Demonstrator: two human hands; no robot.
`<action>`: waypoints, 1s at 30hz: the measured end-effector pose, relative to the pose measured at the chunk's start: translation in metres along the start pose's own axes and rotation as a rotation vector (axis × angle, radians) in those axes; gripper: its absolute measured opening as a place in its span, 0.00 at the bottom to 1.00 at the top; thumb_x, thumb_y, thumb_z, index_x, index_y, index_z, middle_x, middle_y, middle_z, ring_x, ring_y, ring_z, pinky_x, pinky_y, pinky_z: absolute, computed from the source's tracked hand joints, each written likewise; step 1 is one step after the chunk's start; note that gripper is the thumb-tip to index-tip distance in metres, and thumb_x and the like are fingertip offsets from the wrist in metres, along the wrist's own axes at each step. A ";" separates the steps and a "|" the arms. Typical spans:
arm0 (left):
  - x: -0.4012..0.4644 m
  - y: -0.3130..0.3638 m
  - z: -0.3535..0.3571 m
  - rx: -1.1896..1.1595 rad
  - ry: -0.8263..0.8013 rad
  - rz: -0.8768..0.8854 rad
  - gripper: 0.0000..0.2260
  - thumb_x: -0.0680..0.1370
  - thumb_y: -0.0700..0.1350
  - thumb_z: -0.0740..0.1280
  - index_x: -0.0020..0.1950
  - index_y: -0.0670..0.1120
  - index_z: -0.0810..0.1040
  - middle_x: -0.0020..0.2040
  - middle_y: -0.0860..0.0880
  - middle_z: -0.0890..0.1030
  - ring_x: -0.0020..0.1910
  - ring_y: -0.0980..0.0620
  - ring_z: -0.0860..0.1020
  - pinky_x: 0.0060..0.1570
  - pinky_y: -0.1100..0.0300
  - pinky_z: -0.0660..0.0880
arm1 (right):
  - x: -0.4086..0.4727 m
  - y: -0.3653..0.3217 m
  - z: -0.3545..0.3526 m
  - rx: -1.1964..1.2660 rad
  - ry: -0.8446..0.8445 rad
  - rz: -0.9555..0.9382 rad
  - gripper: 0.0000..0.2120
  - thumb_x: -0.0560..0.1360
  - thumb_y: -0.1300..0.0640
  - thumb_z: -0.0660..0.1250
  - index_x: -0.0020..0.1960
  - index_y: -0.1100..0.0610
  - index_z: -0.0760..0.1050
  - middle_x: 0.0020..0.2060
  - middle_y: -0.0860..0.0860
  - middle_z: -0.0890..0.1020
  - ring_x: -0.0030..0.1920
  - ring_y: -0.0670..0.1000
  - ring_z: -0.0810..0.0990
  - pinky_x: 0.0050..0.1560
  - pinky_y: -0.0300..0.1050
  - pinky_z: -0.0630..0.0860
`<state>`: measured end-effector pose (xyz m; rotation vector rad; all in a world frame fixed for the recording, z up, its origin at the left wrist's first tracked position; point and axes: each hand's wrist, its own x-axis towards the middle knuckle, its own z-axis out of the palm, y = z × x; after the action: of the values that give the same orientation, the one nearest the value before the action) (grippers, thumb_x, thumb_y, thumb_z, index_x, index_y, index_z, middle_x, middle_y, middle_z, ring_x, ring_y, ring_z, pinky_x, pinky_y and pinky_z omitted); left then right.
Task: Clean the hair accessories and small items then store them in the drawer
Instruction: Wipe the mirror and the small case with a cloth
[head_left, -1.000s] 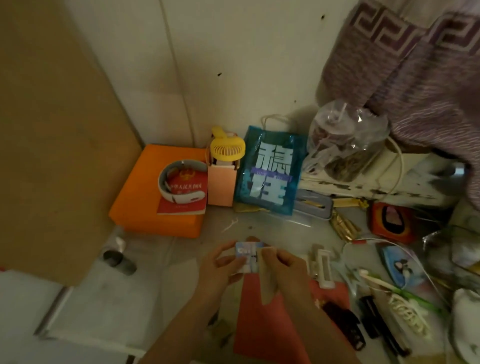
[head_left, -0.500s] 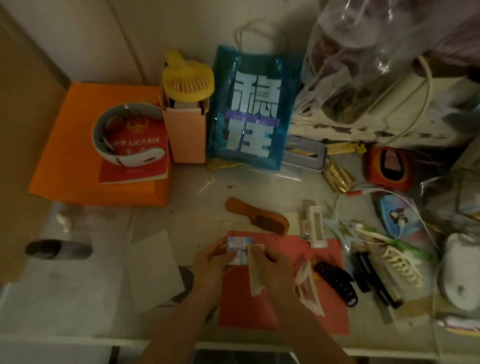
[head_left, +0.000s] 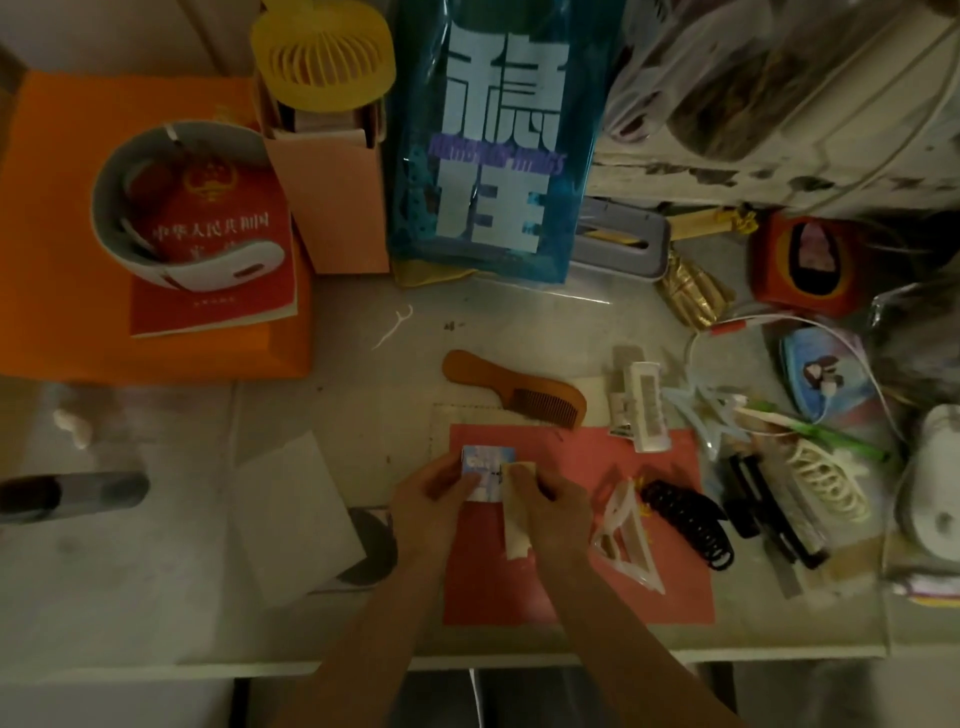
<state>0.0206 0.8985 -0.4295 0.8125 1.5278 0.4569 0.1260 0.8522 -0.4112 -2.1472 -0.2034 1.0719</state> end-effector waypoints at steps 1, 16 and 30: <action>0.000 0.000 0.001 0.028 -0.003 0.014 0.09 0.73 0.42 0.72 0.51 0.51 0.82 0.47 0.53 0.84 0.48 0.51 0.82 0.54 0.50 0.78 | 0.001 0.000 0.001 -0.001 0.011 0.004 0.15 0.75 0.55 0.69 0.30 0.50 0.75 0.25 0.46 0.76 0.29 0.45 0.73 0.34 0.40 0.69; 0.015 -0.005 0.003 0.432 0.112 0.267 0.12 0.71 0.45 0.74 0.53 0.48 0.81 0.51 0.49 0.76 0.51 0.49 0.77 0.58 0.53 0.74 | 0.013 0.005 0.001 0.002 0.038 0.047 0.13 0.74 0.53 0.70 0.31 0.51 0.76 0.28 0.49 0.77 0.33 0.50 0.76 0.37 0.44 0.72; 0.023 0.012 -0.005 0.394 0.008 0.383 0.15 0.73 0.44 0.72 0.59 0.46 0.76 0.52 0.50 0.76 0.49 0.53 0.74 0.54 0.58 0.72 | 0.005 -0.005 -0.009 -0.071 0.005 -0.034 0.11 0.75 0.55 0.69 0.34 0.56 0.77 0.31 0.52 0.79 0.34 0.48 0.73 0.33 0.41 0.70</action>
<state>0.0186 0.9242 -0.4368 1.4253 1.4923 0.4411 0.1365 0.8530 -0.4078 -2.2020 -0.2780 1.0539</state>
